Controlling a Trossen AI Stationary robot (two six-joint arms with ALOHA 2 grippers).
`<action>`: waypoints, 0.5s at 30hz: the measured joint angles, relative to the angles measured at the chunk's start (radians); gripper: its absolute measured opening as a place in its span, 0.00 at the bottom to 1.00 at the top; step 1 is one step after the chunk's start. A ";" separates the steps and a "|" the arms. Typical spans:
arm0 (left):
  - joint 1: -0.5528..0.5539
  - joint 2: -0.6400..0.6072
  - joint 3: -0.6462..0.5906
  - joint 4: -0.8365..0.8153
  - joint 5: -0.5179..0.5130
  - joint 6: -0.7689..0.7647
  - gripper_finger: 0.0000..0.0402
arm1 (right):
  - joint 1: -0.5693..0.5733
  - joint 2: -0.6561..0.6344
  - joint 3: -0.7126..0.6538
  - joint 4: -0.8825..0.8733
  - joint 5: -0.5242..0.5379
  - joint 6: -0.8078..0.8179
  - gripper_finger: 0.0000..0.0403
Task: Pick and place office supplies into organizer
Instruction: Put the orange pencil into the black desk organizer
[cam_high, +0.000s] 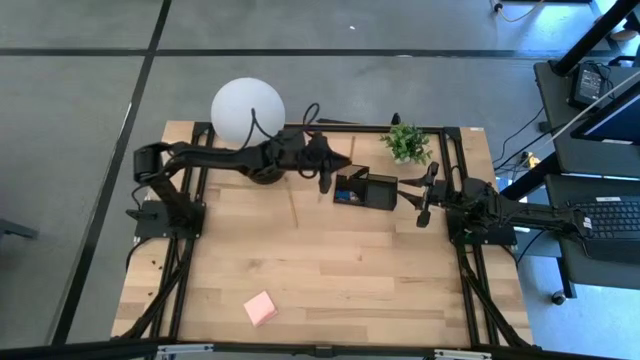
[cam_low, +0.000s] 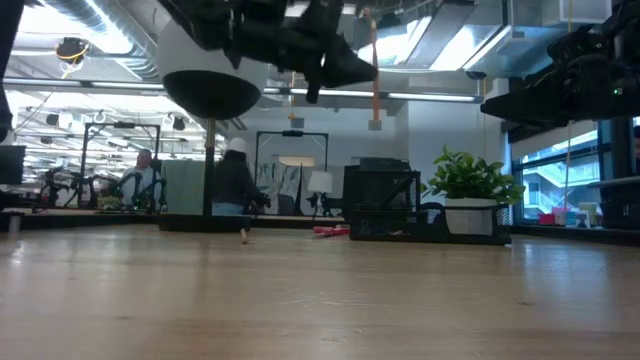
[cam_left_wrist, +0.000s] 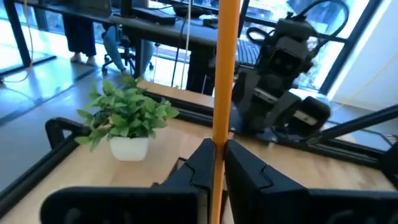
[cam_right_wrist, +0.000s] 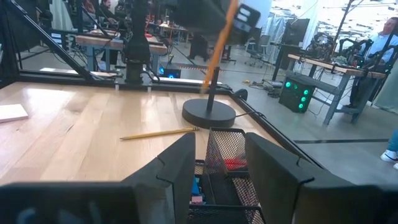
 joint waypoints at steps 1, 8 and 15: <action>0.008 0.014 0.000 0.010 0.005 0.010 0.05 | 0.000 0.000 0.000 0.000 0.000 0.000 0.36; 0.057 0.107 0.000 0.055 0.001 0.101 0.05 | 0.000 0.000 0.000 0.000 0.000 0.004 0.36; 0.071 0.174 0.000 0.056 0.000 0.174 0.05 | 0.000 0.000 0.000 0.000 0.000 0.005 0.36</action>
